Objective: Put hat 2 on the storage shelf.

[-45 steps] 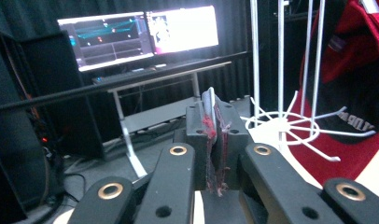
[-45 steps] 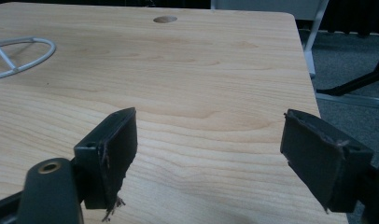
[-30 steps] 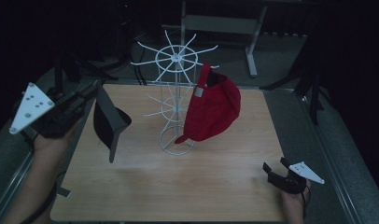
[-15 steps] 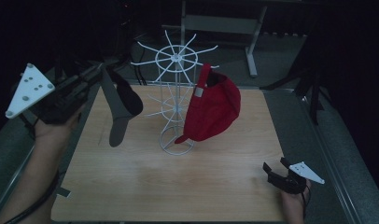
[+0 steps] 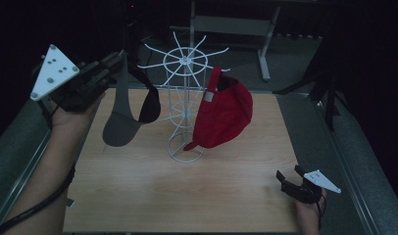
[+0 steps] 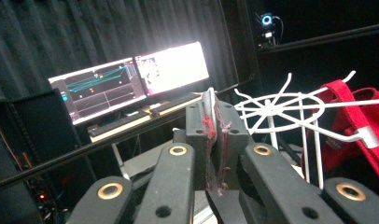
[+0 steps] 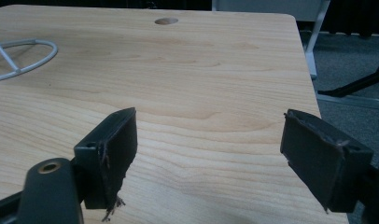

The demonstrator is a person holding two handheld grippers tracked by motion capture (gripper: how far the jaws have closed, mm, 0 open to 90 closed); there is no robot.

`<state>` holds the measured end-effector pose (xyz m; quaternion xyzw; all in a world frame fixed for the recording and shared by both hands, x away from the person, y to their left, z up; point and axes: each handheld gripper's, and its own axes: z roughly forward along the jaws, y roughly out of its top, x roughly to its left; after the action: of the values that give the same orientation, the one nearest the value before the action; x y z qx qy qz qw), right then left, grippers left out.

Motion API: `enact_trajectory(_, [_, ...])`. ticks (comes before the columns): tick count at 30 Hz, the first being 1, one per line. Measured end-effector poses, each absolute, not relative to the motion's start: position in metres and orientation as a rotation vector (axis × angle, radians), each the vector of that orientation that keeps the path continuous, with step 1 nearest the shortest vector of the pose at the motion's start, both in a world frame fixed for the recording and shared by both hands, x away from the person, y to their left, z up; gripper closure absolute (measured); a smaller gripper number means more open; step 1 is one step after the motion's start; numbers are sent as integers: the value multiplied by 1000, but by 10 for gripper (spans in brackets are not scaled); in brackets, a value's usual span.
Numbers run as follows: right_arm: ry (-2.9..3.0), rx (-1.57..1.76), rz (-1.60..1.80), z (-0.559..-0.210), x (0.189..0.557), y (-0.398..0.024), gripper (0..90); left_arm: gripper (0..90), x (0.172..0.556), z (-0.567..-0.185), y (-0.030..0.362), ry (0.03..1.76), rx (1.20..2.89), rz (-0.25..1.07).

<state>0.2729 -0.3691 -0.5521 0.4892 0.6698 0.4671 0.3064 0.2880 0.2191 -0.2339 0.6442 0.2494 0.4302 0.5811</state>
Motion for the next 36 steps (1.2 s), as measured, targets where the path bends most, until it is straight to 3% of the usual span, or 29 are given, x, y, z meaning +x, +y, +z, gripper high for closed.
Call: enact_trajectory(36, [1772, 1293, 1237, -552, 273, -369, 185, 860, 315, -240, 186, 605, 1634, 927])
